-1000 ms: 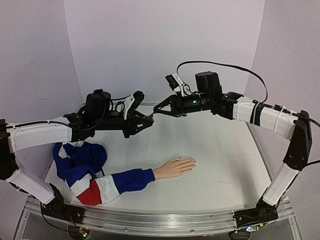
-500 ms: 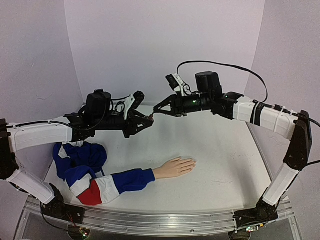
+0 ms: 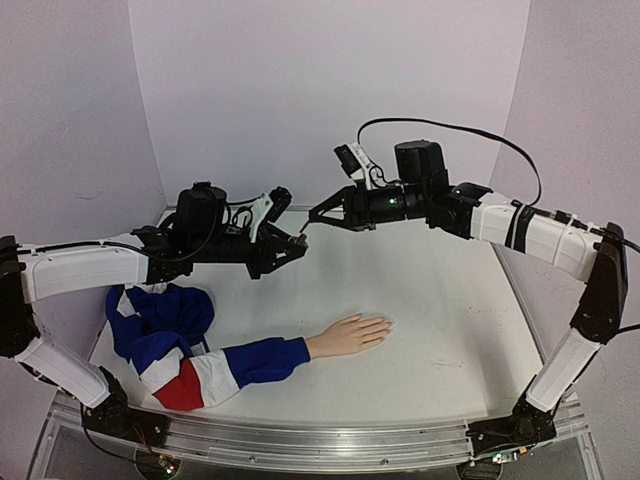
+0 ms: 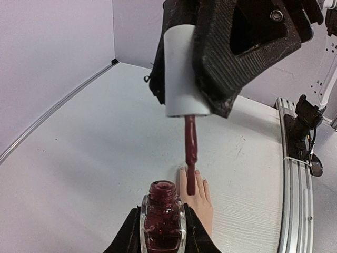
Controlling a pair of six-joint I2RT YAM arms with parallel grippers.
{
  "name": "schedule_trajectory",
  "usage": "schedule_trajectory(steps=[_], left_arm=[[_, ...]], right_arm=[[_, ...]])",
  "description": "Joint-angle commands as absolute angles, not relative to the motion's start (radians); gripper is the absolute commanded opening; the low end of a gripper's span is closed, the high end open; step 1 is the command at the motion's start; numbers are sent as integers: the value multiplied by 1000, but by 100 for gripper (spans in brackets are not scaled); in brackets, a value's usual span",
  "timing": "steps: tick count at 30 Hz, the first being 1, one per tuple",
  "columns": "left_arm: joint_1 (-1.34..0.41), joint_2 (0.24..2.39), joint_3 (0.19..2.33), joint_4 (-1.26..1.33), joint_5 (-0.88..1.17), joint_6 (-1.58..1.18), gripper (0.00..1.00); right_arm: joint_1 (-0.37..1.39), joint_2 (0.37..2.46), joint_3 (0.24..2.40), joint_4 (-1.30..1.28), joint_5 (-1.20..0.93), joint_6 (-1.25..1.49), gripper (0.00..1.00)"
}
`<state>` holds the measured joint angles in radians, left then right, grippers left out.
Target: Paint the nails
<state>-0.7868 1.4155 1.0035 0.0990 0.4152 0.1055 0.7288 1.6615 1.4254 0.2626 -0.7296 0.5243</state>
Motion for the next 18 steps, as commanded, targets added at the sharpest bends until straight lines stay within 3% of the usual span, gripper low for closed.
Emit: schedule_trajectory(steps=[1, 8, 18], left_arm=[[-790, 1406, 1000, 133, 399, 119, 0], [-790, 1384, 984, 132, 367, 119, 0], [-790, 1336, 983, 136, 306, 90, 0]], right_arm=[[727, 1592, 1417, 311, -706, 525, 0], [680, 1497, 1323, 282, -576, 514, 0], [638, 1307, 975, 19, -236, 416, 0]])
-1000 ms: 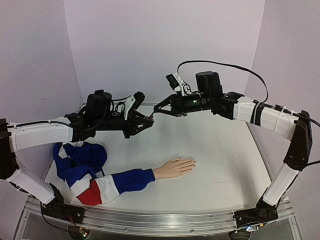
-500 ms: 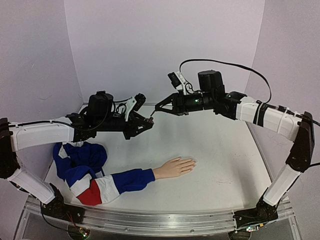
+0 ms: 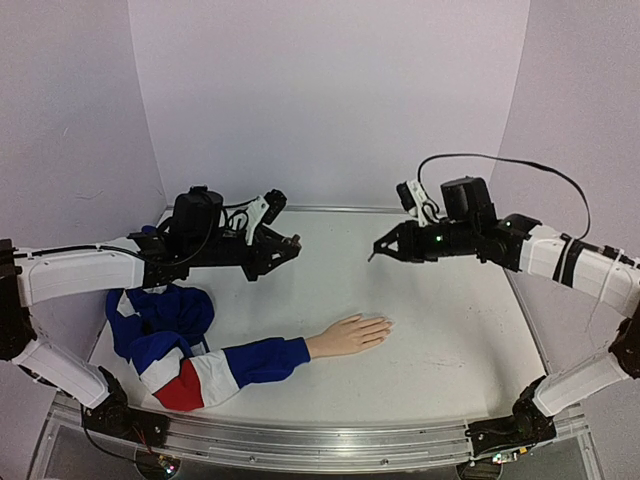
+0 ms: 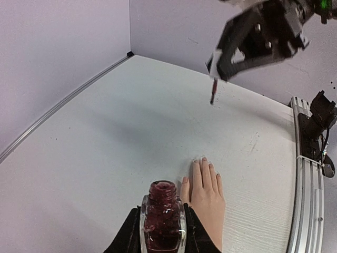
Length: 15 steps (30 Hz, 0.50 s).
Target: Paint the nails
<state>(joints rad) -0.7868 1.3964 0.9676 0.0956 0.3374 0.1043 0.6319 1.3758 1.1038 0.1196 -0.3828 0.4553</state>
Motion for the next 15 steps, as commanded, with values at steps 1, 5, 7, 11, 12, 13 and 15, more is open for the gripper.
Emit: schedule_trajectory(steps=[1, 5, 7, 11, 12, 13, 15], left_arm=[[-790, 1336, 986, 137, 305, 86, 0], [-795, 1348, 1009, 144, 303, 58, 0], [-800, 1358, 1021, 148, 303, 47, 0], [-809, 1381, 1045, 160, 301, 30, 0], [-811, 1385, 1050, 160, 300, 26, 0], [-813, 1389, 1053, 162, 297, 21, 0], [-817, 1396, 1057, 164, 291, 16, 0]], right_arm=[[639, 1291, 938, 27, -216, 421, 0], [639, 1256, 786, 113, -160, 437, 0], [638, 1242, 712, 198, -159, 452, 0], [639, 1213, 609, 326, -56, 489, 0], [638, 1212, 596, 344, -34, 493, 0], [638, 1218, 588, 357, -22, 493, 0], [633, 1247, 587, 371, -30, 488, 0]])
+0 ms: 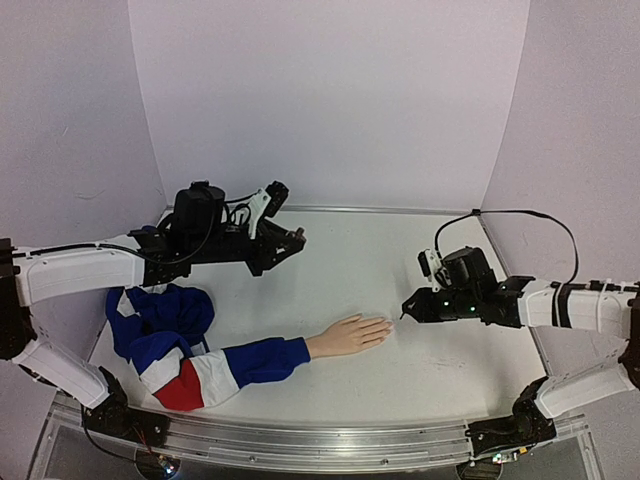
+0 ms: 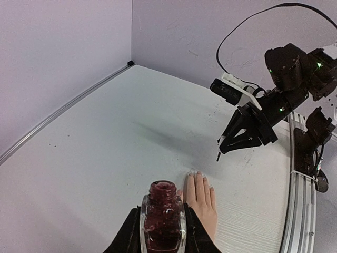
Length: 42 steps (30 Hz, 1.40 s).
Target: Paint the nails
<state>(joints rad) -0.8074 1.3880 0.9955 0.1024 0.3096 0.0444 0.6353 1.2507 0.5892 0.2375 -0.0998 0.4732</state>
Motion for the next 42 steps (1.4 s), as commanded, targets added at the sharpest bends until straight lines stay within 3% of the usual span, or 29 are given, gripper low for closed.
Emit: schedule_trajectory(steps=[1, 19, 42], left_arm=[[-819, 1398, 1059, 164, 288, 13, 0], [-825, 1421, 1075, 165, 278, 14, 0], [-827, 1411, 1070, 166, 287, 17, 0]], right_arm=[[629, 1265, 586, 380, -40, 487, 0], [574, 1418, 522, 582, -139, 549, 0], [574, 1481, 535, 589, -136, 554, 0]])
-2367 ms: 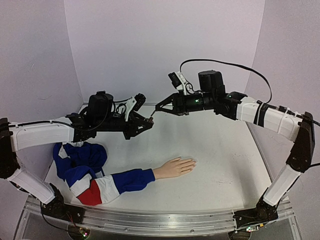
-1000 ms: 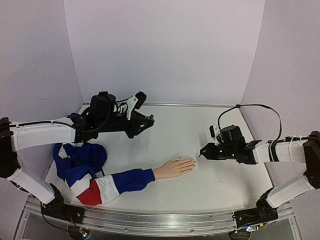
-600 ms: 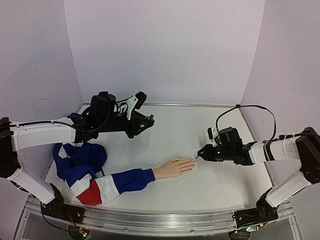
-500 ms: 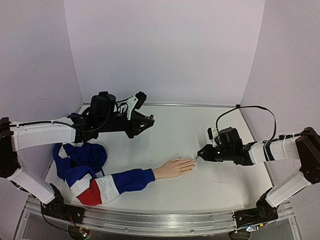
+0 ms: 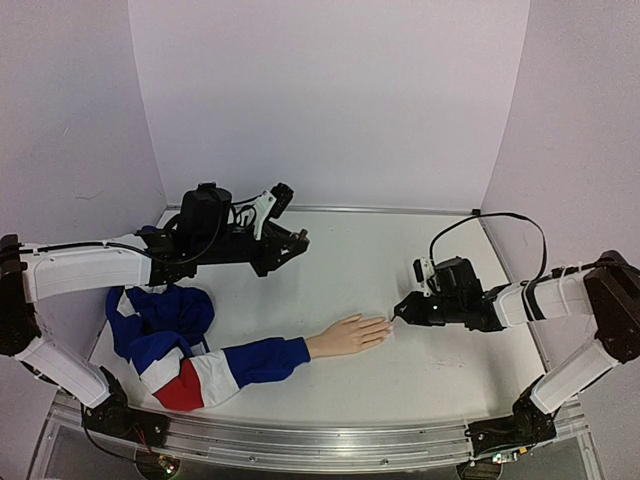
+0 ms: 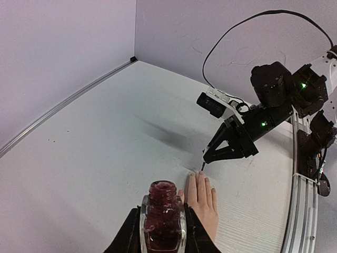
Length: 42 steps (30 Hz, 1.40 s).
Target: Paint the nails
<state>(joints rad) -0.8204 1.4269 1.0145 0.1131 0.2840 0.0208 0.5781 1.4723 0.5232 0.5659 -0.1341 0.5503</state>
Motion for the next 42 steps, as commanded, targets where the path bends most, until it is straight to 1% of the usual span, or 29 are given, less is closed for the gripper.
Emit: schedule_trajectory(steps=[1, 42], left_arm=[[-827, 1411, 1070, 165, 287, 17, 0], [-827, 1407, 1063, 164, 298, 20, 0]], right_arm=[[574, 1485, 537, 589, -139, 554, 0], [574, 1507, 542, 602, -123, 558, 0]])
